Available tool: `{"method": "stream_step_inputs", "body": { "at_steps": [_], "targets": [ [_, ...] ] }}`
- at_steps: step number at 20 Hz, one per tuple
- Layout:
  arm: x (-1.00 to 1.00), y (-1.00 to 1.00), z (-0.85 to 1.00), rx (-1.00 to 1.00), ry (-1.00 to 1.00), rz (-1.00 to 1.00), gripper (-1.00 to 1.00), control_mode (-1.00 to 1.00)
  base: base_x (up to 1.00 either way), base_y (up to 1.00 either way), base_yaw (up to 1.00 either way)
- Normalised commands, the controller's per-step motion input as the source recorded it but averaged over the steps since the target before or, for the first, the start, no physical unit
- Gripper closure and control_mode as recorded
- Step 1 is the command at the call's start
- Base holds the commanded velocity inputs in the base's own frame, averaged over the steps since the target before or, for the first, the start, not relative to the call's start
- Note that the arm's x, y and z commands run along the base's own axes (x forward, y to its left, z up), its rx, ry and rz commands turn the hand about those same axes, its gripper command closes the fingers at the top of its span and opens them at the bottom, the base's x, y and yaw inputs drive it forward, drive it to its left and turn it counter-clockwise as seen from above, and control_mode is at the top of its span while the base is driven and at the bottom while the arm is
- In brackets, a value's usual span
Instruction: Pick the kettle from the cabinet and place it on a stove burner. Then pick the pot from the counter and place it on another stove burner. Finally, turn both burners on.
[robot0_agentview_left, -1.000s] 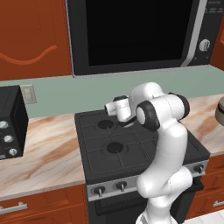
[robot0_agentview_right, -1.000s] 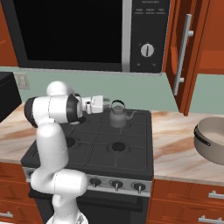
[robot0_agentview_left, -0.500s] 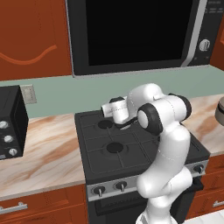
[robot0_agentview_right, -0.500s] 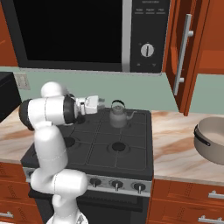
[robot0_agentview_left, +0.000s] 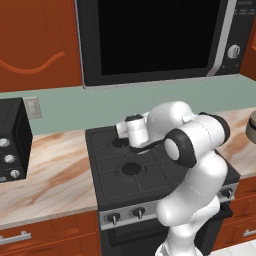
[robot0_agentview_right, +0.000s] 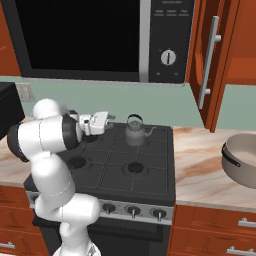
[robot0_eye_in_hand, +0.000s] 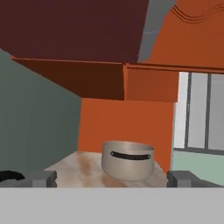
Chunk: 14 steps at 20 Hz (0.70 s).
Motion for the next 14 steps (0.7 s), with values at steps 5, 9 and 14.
{"method": "stream_step_inputs", "body": {
  "at_steps": [5,9,14],
  "targets": [
    [-0.72,0.00,0.20,0.03,-0.02,-0.01,-1.00,-1.00,0.00,0.00,0.00],
    [-0.68,0.00,0.29,0.04,-0.02,0.00,-1.00,-1.00,0.00,0.00,0.00],
    [-0.59,0.00,0.40,0.05,-0.01,0.00,-1.00,-1.00,0.00,0.00,0.00]
  ]
}}
